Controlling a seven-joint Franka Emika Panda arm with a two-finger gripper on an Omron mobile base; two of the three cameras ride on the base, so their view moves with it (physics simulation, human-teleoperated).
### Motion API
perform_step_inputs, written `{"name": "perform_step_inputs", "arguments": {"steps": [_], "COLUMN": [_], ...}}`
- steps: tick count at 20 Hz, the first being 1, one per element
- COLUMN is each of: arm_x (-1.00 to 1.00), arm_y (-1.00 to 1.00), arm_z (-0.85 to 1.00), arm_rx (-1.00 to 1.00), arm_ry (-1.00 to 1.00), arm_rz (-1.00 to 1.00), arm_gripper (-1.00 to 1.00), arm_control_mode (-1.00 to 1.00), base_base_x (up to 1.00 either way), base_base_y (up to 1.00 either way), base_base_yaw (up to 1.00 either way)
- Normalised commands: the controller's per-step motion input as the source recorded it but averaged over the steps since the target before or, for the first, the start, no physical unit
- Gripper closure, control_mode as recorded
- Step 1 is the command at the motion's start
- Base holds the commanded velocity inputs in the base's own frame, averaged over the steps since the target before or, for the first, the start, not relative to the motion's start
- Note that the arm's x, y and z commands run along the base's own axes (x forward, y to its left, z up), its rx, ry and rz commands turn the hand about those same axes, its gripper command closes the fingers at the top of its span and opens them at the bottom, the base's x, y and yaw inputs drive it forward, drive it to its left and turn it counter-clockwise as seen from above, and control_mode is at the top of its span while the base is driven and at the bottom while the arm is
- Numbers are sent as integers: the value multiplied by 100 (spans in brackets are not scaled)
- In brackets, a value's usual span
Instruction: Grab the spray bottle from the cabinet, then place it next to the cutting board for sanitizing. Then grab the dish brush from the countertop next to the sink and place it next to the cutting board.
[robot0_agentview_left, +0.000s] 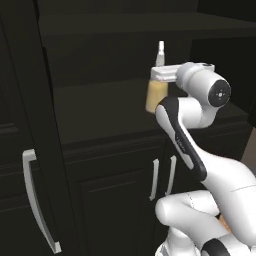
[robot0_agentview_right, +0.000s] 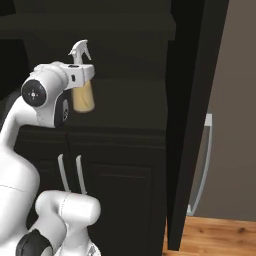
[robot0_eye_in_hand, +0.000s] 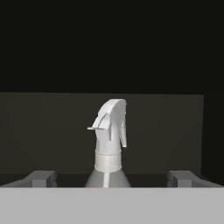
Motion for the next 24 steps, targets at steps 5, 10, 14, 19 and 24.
{"name": "perform_step_inputs", "arguments": {"steps": [5,10,14,19,24], "arm_x": [52,54,42,51,49], "arm_y": [4,11,17,3,0], "arm_z": [-14,-1,0,0,0], "arm_rx": [0,0,0,0,0], "arm_ry": [0,0,0,5,7], "arm_rz": [0,0,0,0,0], "arm_gripper": [-100,-100,-100,-100,-100], "arm_control_mode": [-100,-100,-100,-100,-100], "base_base_x": [0,0,0,0,0], "base_base_y": [0,0,0,0,0], "base_base_yaw": [0,0,0,0,0]}}
